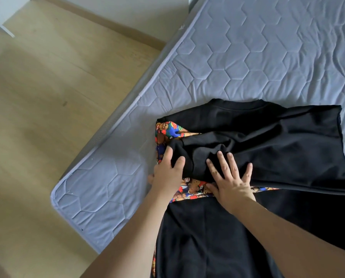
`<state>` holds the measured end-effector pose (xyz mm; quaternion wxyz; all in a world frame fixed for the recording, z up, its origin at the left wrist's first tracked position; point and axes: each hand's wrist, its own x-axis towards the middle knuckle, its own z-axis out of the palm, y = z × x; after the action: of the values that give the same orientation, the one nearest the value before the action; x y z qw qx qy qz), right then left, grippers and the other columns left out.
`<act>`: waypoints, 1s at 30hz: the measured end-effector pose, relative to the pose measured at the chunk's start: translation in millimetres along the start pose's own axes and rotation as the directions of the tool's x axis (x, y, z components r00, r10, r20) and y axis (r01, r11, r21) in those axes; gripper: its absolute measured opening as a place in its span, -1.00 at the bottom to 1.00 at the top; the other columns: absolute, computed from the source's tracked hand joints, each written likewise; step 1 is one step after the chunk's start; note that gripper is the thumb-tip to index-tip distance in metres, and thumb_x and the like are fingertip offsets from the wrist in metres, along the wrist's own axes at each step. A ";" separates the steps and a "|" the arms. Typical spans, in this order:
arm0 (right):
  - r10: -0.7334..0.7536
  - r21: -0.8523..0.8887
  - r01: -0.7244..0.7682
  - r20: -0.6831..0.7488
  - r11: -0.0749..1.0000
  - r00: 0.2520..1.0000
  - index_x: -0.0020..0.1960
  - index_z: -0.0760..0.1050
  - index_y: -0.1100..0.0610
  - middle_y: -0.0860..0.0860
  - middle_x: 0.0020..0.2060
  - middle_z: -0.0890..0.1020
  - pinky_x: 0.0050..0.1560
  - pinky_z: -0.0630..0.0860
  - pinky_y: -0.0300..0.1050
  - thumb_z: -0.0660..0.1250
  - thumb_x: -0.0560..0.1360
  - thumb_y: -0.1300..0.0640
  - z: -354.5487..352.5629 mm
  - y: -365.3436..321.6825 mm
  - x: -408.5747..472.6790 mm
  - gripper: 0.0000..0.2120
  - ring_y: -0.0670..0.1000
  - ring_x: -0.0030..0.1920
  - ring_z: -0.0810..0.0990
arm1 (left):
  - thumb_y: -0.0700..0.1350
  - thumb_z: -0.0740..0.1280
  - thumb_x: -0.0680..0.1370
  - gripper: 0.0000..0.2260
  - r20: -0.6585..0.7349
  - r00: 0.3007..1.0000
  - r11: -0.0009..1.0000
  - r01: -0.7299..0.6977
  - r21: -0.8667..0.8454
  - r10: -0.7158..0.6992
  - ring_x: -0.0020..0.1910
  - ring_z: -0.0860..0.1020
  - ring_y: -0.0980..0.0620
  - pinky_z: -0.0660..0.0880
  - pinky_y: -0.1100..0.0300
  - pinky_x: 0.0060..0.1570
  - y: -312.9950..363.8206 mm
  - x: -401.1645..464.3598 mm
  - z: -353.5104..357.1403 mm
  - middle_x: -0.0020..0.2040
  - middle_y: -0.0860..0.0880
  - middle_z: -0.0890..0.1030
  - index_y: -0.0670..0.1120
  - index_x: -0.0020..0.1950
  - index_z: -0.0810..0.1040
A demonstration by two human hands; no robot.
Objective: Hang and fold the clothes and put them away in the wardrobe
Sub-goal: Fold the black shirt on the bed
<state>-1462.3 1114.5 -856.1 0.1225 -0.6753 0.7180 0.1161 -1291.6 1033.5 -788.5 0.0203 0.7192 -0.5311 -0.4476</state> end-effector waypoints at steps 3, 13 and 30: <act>-0.005 0.011 0.004 0.062 1.000 0.998 0.50 -0.28 -0.21 -0.05 0.53 -0.26 0.29 -0.01 0.52 0.03 0.57 -0.16 0.9 6.0 -3.5 -0.35 0.10 0.52 -0.24 | -0.04 0.03 0.65 -0.54 -0.100 0.994 0.974 -0.024 0.224 0.047 0.23 0.42 -0.09 0.14 -0.04 0.25 3.7 13.3 -11.4 0.17 -0.04 0.55 0.17 0.54 0.03; -0.125 0.006 0.127 0.198 0.992 0.972 0.20 0.35 0.03 -0.01 0.10 0.50 0.16 0.38 -0.07 0.16 0.52 -0.06 -39.4 67.5 -15.7 -0.70 0.06 0.15 0.48 | 0.21 0.10 0.54 -0.41 -0.231 0.972 0.874 0.069 0.480 0.051 0.20 0.46 -0.17 0.19 -0.10 0.24 -17.7 20.0 -6.0 0.10 -0.08 0.60 0.04 0.53 0.10; 0.406 0.139 -0.424 0.142 0.895 0.903 0.43 -0.48 -0.09 0.07 0.50 -0.37 0.44 -0.36 0.18 -0.34 0.34 -0.47 35.3 188.3 -63.5 -0.19 0.12 0.50 -0.36 | 0.24 -0.10 0.61 -0.45 0.233 0.745 0.377 -0.549 0.746 0.625 0.56 -0.15 0.02 -0.27 -0.24 0.44 89.6 77.7 139.4 0.58 0.08 -0.09 0.11 0.57 -0.09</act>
<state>-1645.9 1197.5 -868.0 0.1901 -0.4863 0.8449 0.1159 -1448.4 995.9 -875.0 -0.1113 0.4360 -0.8871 -0.1029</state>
